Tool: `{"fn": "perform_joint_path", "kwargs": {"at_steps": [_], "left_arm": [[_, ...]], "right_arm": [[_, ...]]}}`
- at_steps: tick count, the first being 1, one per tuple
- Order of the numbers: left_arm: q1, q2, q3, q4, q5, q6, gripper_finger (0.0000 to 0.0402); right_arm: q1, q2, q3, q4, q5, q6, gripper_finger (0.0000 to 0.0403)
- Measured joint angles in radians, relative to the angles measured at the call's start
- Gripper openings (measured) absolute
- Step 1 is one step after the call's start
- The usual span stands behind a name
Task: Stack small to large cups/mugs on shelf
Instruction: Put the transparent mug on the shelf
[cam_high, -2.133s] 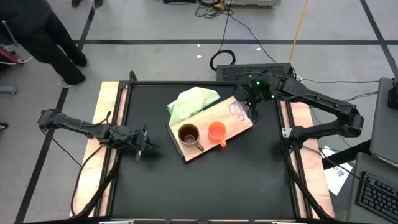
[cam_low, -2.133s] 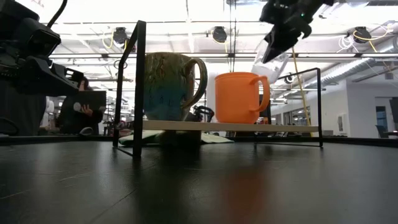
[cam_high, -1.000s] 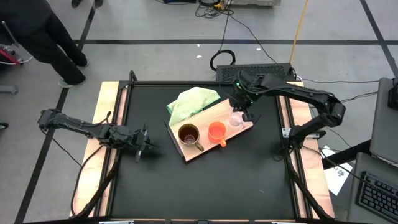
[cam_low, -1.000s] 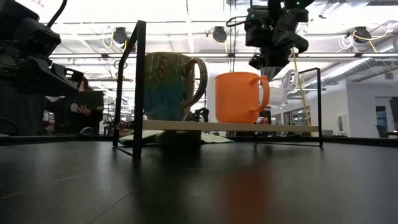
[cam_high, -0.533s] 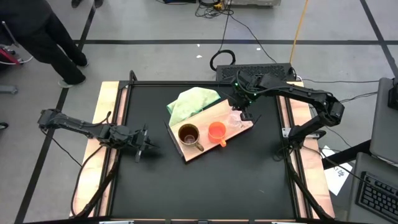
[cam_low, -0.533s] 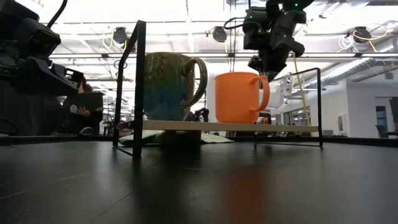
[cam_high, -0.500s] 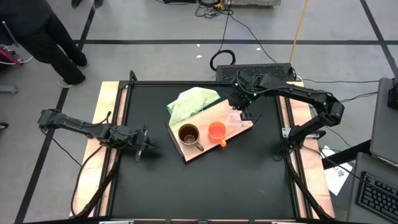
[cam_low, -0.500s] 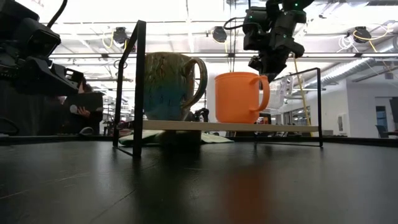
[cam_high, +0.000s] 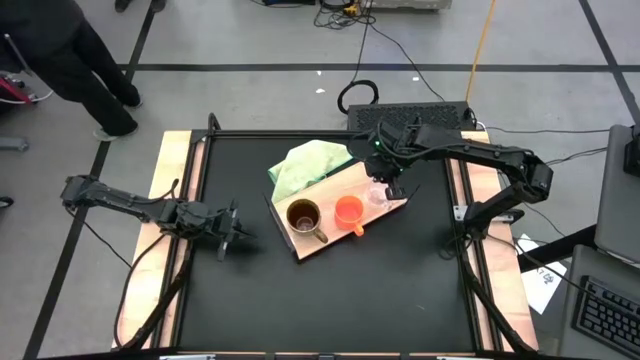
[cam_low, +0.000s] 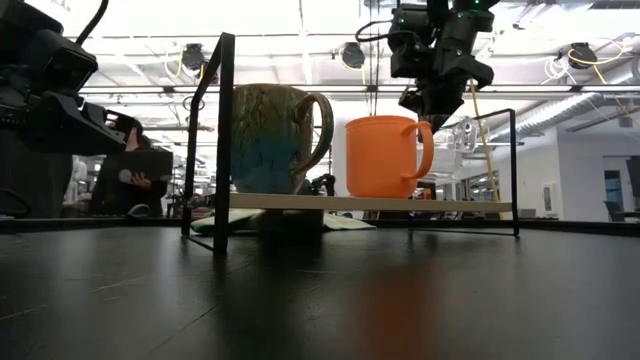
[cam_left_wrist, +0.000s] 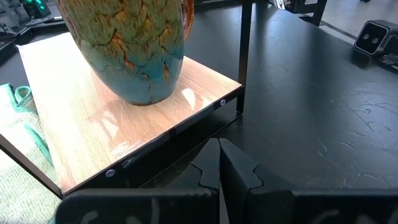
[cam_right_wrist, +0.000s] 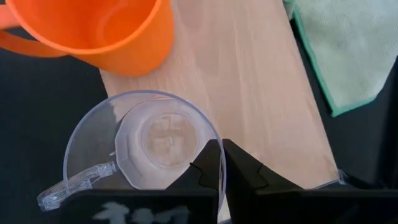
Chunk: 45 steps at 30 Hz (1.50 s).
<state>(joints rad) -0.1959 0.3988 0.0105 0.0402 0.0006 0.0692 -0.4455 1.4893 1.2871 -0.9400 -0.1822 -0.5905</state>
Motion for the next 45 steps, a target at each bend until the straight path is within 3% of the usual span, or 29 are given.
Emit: {"fn": "perform_joint_path", "kwargs": {"at_steps": [29,34,45], "left_arm": [[0.0,0.0,0.0,-0.007,0.0,-0.008,0.0005],[0.0,0.0,0.0,-0.007,0.0,-0.008,0.0005],[0.0,0.0,0.0,-0.006,0.001,-0.004,0.0005]], "right_arm": [[0.02,0.002,-0.024,0.025,0.003,0.099,0.0],[0.036,0.004,-0.076,0.061,0.099,0.084,0.0],[0.035,0.004,-0.083,0.068,0.101,0.079,0.0]]}}
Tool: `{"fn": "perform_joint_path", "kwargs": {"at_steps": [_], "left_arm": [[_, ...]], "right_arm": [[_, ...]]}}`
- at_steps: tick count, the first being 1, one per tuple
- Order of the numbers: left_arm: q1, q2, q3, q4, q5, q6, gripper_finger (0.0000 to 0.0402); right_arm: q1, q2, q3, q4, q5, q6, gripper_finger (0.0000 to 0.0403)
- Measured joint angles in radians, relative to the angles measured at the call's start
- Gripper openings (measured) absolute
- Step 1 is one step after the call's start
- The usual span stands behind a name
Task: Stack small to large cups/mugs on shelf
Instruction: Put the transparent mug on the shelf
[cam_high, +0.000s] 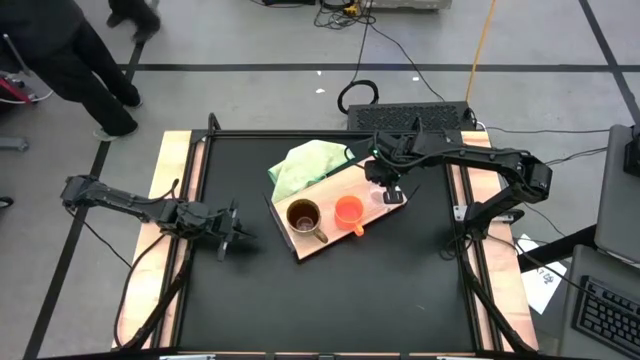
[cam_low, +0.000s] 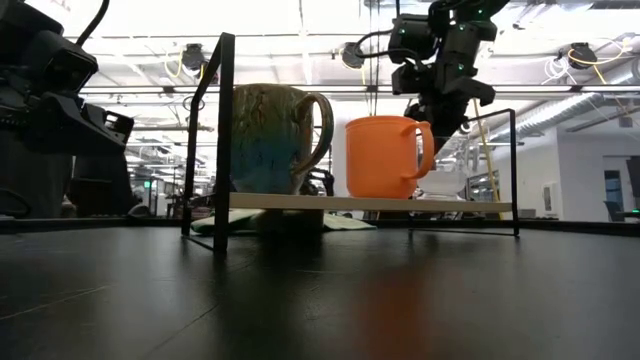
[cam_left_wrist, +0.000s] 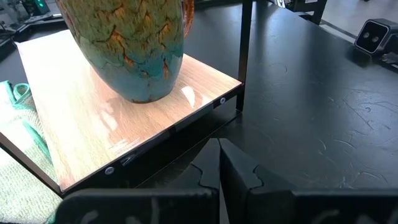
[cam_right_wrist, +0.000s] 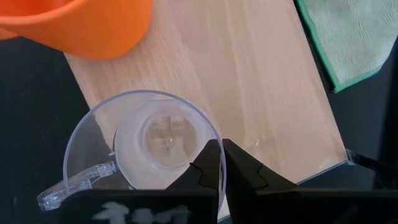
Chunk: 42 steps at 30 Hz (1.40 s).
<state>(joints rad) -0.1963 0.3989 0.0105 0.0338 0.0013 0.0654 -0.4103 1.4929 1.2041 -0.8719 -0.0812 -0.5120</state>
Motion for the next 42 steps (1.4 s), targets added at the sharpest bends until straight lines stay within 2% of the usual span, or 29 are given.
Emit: {"fn": "perform_joint_path", "kwargs": {"at_steps": [10,42], "left_arm": [[0.0,0.0,0.0,0.0,0.0,0.0,0.0005],[0.0,0.0,0.0,0.0,0.0,0.0,0.0005]], "right_arm": [[0.0,0.0,0.0,-0.007,-0.03,0.026,0.0],[0.0,0.0,0.0,-0.001,-0.028,0.042,0.0]]}}
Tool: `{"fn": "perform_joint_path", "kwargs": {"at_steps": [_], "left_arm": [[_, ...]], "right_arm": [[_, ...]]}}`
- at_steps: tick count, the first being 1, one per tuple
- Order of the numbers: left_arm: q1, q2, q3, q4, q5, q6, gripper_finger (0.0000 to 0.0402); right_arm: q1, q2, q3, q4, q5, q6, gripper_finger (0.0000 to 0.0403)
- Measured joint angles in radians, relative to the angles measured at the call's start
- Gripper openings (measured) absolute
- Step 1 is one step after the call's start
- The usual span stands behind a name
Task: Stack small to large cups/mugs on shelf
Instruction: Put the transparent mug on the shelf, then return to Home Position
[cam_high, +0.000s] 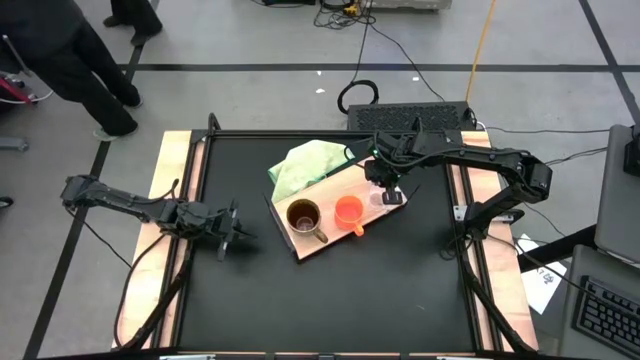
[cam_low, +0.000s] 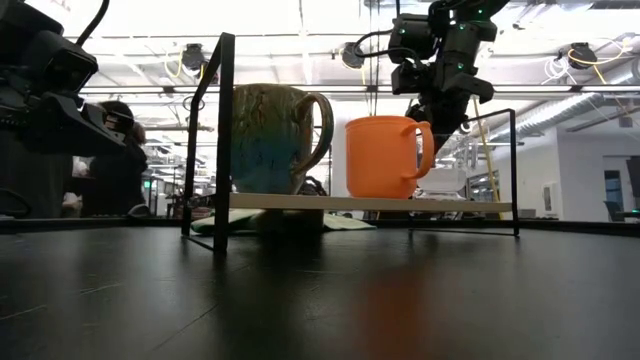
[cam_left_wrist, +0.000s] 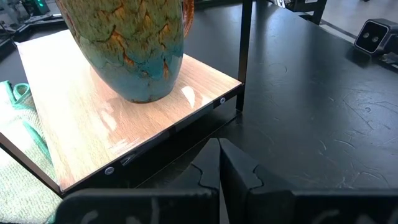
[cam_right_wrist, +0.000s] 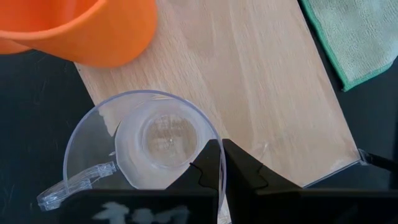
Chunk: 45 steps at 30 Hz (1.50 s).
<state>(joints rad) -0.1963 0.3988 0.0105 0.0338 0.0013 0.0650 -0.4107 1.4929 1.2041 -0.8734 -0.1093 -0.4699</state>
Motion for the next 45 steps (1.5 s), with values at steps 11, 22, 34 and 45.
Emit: {"fn": "perform_joint_path", "kwargs": {"at_steps": [11,22,34,45], "left_arm": [[0.0,0.0,0.0,0.0,0.0,0.0,0.0005],[0.0,0.0,0.0,0.0,0.008,0.0,0.0005],[0.0,0.0,0.0,0.0,0.008,0.0,0.0005],[0.0,0.0,0.0,0.0,0.008,0.0,0.0005]], "right_arm": [[0.0,0.026,0.0,-0.002,0.004,0.021,0.0],[0.0,0.03,0.0,0.007,0.004,0.027,0.0],[0.0,0.034,-0.002,0.023,0.009,0.029,0.0036],[0.0,0.034,-0.002,0.033,0.008,0.028,0.0099]]}}
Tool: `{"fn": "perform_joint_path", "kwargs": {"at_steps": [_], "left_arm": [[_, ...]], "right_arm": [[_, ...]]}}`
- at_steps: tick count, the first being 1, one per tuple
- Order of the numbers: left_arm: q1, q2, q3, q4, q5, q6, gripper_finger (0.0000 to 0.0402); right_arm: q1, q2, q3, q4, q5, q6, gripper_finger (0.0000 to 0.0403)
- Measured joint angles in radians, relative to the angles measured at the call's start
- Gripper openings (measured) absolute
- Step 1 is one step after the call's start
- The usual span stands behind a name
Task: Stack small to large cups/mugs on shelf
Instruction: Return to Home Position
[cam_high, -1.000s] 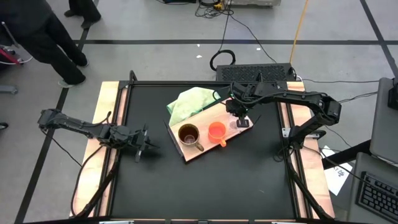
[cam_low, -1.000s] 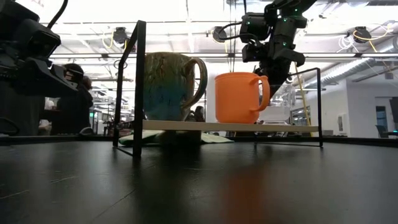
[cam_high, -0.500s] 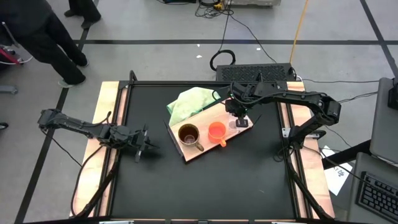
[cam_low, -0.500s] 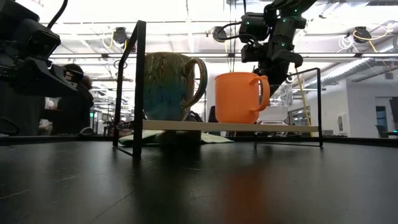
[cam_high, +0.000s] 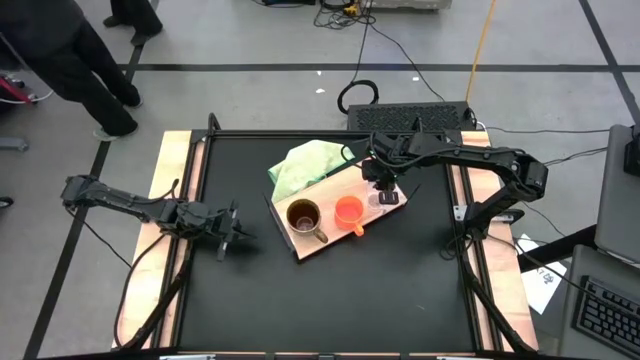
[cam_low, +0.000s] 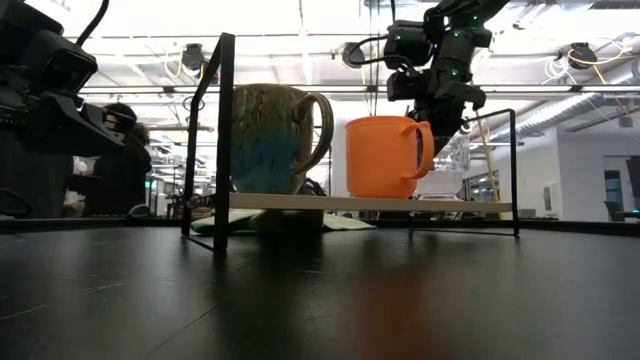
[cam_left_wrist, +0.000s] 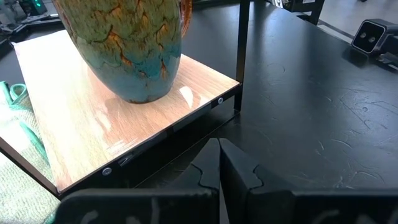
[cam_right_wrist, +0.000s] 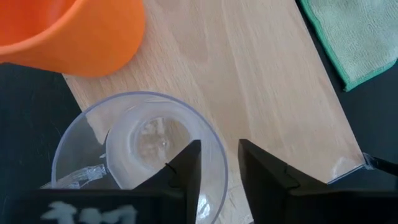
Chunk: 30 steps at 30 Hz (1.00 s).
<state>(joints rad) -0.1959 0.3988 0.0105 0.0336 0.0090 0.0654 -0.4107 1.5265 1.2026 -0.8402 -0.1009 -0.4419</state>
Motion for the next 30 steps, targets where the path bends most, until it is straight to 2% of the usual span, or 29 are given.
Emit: {"fn": "perform_joint_path", "kwargs": {"at_steps": [6,13,19,30], "left_arm": [[0.0,0.0,0.0,0.0,0.0,0.0,0.0005],[0.0,0.0,0.0,0.0,0.0,0.001,0.0005],[0.0,0.0,0.0,0.0,0.0,0.003,0.0005],[0.0,0.0,0.0,0.0,-0.001,0.004,0.0005]], "right_arm": [[0.0,-0.001,0.0,-0.001,0.0,0.006,0.0116],[-0.002,-0.03,0.0,0.005,0.0,0.008,0.0116],[-0.002,-0.134,0.001,0.006,0.0,0.017,0.0116],[0.0,-0.352,0.001,-0.042,-0.01,0.143,0.0115]]}}
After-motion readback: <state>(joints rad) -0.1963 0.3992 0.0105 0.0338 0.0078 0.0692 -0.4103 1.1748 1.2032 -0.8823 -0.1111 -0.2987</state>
